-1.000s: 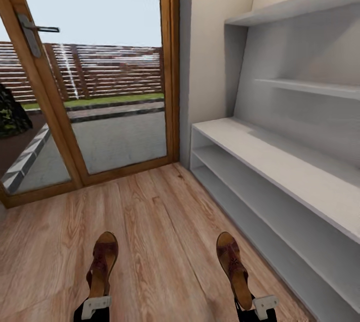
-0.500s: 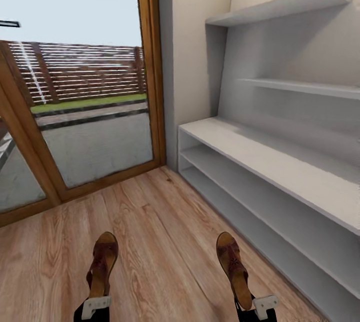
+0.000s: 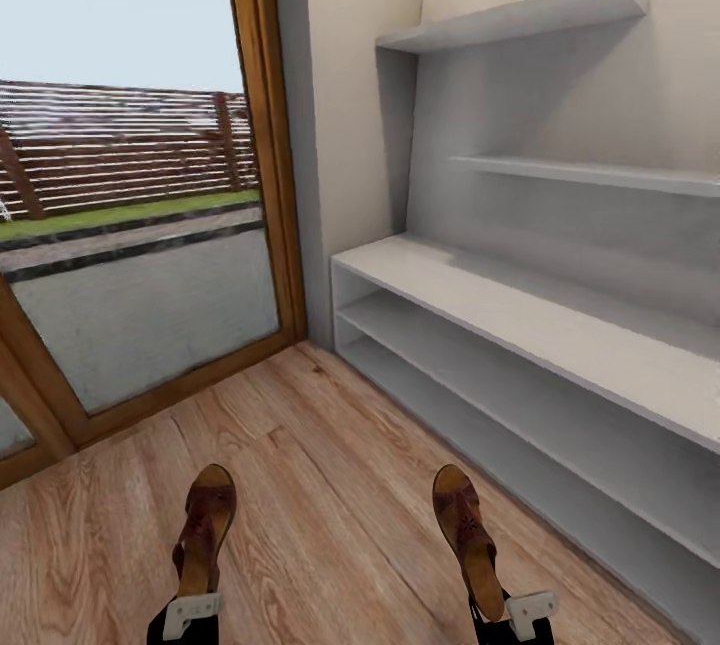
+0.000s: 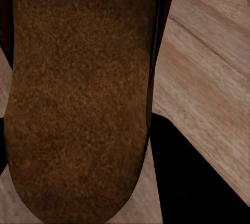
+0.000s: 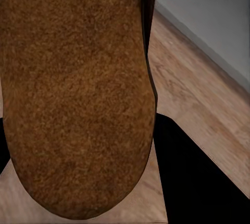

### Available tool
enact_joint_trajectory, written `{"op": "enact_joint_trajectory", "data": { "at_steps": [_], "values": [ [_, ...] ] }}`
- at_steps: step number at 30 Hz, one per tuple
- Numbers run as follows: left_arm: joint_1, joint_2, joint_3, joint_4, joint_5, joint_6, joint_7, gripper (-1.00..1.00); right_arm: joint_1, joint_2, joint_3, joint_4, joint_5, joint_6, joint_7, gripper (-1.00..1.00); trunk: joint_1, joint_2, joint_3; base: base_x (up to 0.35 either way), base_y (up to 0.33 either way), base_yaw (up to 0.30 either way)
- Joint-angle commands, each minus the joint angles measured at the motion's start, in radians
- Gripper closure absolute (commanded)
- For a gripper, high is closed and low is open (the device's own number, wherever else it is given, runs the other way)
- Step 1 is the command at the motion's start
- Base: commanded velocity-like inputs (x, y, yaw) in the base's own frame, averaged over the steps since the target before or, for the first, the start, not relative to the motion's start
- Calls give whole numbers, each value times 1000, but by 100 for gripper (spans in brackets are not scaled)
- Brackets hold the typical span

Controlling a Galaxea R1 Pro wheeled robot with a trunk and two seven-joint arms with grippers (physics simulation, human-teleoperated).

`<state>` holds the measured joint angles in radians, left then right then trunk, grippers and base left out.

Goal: Pick up the two gym shoes and the two sandals from the corridor floor and place them onto the hallstand (shoe rack) in the corridor, making sure they are on the rack and not on the floor. Arrange them so the two gym shoes are next to each other and the two sandals are next to each other.

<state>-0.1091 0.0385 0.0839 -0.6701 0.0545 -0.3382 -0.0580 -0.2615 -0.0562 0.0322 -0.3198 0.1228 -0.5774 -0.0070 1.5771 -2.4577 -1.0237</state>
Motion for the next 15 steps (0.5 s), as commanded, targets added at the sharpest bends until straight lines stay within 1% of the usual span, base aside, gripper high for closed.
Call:
{"op": "enact_joint_trajectory", "data": {
  "at_steps": [1, 15],
  "values": [
    [-1, 0, 2, 1, 2, -2, -6, 100, -1, -1, 3, 1, -2, -2, 1, 100, 0, 0, -1, 35, 304, -292],
    [-1, 0, 2, 1, 2, -2, -6, 100, -1, -1, 3, 1, -2, -2, 1, 100, 0, 0, -1, 3, 305, -292]
  ]
}}
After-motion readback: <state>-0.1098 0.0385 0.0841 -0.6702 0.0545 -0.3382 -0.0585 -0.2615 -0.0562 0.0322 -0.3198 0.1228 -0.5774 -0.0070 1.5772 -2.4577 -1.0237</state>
